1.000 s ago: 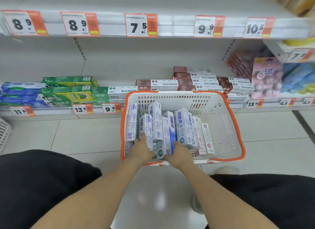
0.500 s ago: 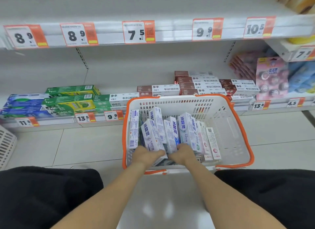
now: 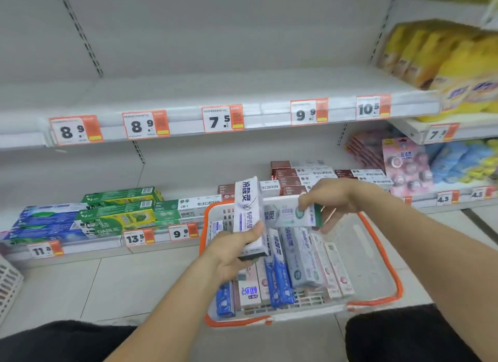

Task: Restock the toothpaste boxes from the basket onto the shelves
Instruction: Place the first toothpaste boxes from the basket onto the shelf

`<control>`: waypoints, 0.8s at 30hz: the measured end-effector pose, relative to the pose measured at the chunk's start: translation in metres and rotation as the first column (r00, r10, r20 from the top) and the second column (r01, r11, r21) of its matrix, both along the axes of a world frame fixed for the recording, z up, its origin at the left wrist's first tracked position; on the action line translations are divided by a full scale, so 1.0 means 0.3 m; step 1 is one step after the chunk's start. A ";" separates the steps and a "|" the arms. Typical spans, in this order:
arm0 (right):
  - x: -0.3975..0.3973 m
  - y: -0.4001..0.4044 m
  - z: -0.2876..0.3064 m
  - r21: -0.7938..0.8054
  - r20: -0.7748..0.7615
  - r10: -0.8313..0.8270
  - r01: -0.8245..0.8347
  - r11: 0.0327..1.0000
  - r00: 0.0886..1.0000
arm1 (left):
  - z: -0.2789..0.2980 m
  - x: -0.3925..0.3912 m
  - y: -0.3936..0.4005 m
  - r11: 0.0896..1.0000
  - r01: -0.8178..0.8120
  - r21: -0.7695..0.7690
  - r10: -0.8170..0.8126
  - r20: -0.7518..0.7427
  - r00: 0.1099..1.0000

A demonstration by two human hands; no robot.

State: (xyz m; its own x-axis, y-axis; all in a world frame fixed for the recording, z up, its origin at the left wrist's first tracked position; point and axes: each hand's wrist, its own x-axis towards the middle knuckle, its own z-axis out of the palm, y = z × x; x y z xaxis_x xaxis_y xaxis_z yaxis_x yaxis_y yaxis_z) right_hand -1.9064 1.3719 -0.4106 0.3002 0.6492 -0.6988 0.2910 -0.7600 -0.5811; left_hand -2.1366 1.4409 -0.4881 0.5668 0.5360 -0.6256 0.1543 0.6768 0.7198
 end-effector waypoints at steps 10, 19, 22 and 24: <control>-0.008 -0.089 0.065 0.308 -0.511 -0.139 0.332 0.892 0.848 | 0.315 -0.031 0.147 0.953 -0.007 0.304 -0.006 0.043 0.999; -0.091 0.005 -0.050 0.411 -0.659 -0.076 0.442 0.797 0.749 | 0.249 0.026 0.203 0.938 -0.059 0.342 0.027 0.096 0.995; -0.100 0.038 -0.049 0.451 -0.614 -0.083 0.434 0.780 0.785 | 0.243 0.066 0.213 0.931 -0.084 0.355 0.045 0.115 0.992; -0.103 0.049 -0.041 0.456 -0.617 -0.090 0.449 0.768 0.782 | 0.237 0.081 0.211 0.934 -0.067 0.352 0.027 0.116 0.993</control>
